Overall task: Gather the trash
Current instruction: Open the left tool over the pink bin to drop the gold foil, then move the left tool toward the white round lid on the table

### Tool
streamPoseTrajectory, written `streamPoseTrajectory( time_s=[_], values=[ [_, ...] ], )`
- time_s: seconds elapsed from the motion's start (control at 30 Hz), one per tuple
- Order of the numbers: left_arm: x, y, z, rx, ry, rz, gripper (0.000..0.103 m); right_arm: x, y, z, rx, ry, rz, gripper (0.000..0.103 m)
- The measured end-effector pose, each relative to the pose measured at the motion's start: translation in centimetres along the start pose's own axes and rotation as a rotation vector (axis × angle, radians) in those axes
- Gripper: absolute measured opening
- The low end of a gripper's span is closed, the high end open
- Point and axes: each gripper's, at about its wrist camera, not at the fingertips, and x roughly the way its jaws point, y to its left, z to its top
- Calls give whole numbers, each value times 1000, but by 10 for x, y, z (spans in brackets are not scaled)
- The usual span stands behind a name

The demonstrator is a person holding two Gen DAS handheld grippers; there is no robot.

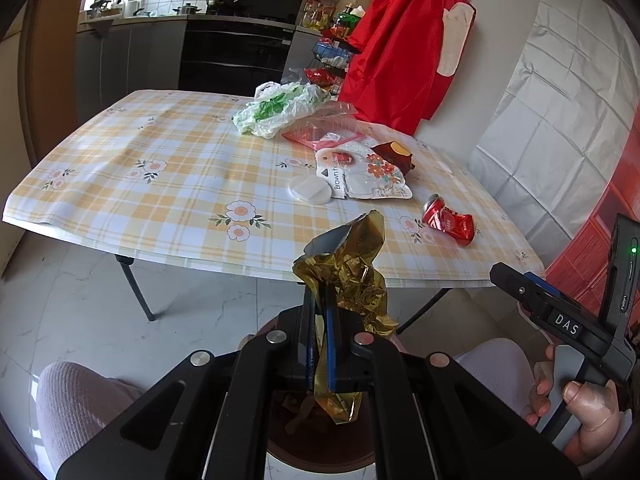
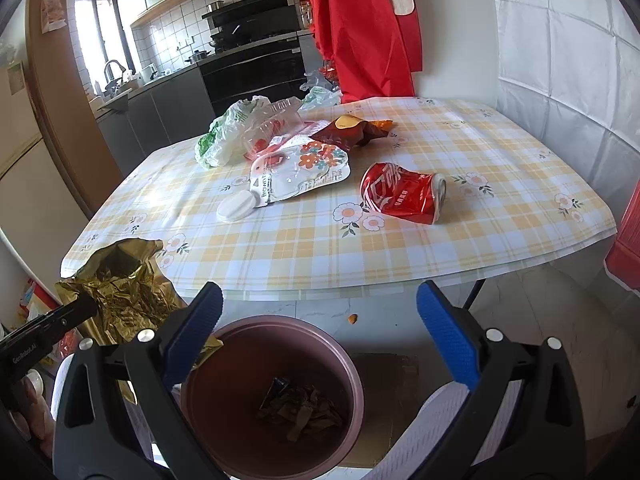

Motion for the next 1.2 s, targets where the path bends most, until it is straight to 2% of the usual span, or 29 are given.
streamPoseTrajectory(
  time_s=[0.1,0.17,0.2,0.23,0.27,0.33,0.43,0.67,1.2],
  values=[
    [3,-3,-2,5,15,-37,7,0,0,0,0,1,0,96],
    [5,-5,-3,4,27,-55,36,1,0,0,1,2,0,96],
    [4,-6,-3,1,21,-61,64,1,0,-1,2,5,1,96],
    [1,-5,-3,-8,3,-64,71,2,0,-1,2,7,2,96],
    [-2,-3,-2,-21,-16,-63,72,2,0,-2,2,9,2,96],
    [-3,-2,0,-28,-20,-57,84,3,0,-3,3,12,2,96],
    [-4,2,0,-48,-32,-25,95,4,1,-4,5,18,5,96],
    [3,12,-1,-80,1,42,97,6,1,-6,9,30,5,96],
    [20,22,-10,-98,52,95,97,22,-10,-13,53,81,15,96]
  ],
)
